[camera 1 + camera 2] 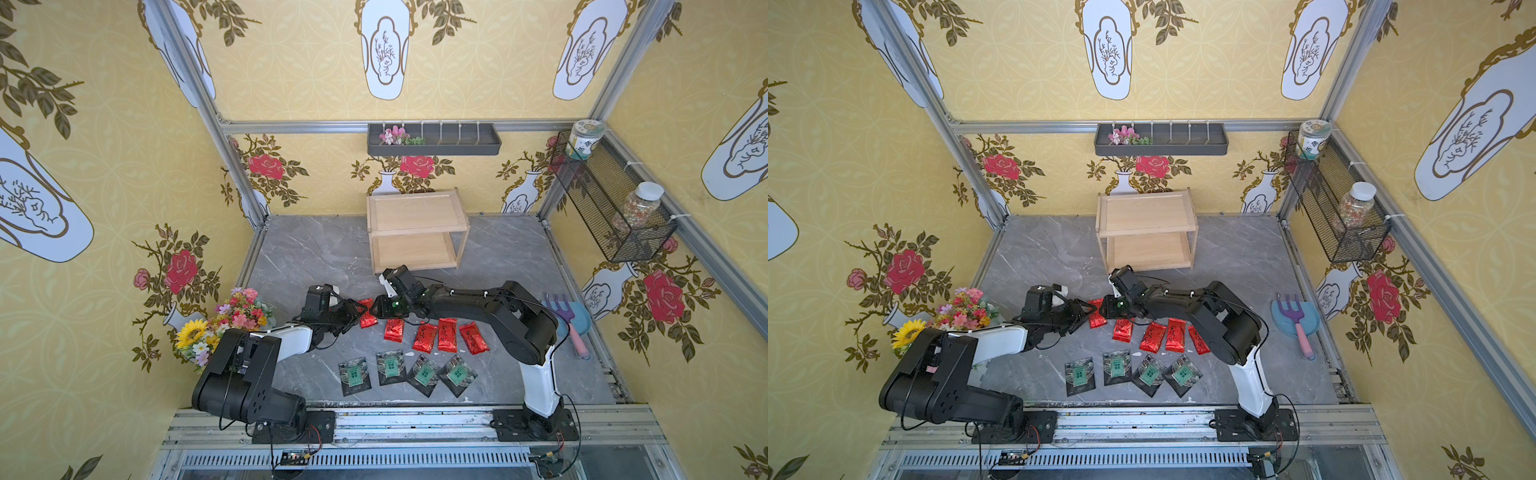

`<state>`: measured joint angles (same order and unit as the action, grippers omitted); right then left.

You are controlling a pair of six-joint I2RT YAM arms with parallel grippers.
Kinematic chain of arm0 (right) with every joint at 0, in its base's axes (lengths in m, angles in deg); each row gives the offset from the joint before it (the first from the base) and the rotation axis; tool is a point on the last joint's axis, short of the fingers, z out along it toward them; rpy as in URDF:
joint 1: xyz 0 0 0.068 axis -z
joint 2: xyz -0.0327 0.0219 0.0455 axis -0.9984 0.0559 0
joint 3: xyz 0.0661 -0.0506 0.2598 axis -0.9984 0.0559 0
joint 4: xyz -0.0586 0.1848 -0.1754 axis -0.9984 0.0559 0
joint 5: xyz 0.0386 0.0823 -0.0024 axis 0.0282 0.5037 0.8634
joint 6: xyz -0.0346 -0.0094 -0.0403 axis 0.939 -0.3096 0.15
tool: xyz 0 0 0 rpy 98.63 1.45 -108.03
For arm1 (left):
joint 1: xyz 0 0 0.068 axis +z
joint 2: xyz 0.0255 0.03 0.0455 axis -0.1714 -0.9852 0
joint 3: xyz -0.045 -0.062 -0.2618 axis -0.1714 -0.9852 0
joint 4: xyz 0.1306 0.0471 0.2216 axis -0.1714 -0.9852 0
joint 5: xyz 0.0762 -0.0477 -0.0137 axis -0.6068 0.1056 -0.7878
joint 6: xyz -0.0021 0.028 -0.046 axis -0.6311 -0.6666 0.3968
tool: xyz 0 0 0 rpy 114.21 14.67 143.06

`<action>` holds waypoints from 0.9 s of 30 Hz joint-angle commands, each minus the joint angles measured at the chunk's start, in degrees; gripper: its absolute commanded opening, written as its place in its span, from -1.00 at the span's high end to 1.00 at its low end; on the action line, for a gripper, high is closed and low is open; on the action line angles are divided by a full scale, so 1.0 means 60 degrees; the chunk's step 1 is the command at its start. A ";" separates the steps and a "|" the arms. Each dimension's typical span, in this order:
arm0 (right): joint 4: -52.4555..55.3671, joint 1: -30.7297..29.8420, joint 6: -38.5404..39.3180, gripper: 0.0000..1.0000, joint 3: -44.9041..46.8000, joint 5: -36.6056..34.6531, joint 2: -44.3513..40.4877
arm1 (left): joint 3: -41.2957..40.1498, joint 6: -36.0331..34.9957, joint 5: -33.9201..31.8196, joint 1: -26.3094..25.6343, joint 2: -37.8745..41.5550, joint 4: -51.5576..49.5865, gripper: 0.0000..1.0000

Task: Place the tea bags on the shelf by color
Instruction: Pick up the tea bag from the center of the board.

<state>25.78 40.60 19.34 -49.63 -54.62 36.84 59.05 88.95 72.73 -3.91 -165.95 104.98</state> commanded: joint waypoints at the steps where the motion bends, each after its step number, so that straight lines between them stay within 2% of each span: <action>1: -0.0342 0.0008 -0.0049 0.16 -0.0079 0.0105 0.0074 | -0.0112 0.0137 0.0247 0.0019 -0.0051 0.0410 -0.07; 10: -0.0542 0.0020 -0.0072 0.19 -0.0237 0.0349 0.0342 | -0.0076 0.0137 0.0020 0.0012 -0.0080 0.0312 -0.07; 27: -0.1218 0.0210 -0.0424 0.49 -0.0043 0.0877 0.0559 | 0.0184 0.0035 -0.0093 0.0012 -0.0621 0.0363 -0.07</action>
<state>21.41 41.80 17.59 -50.20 -50.29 39.75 59.96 90.02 72.16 -3.91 -169.29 106.24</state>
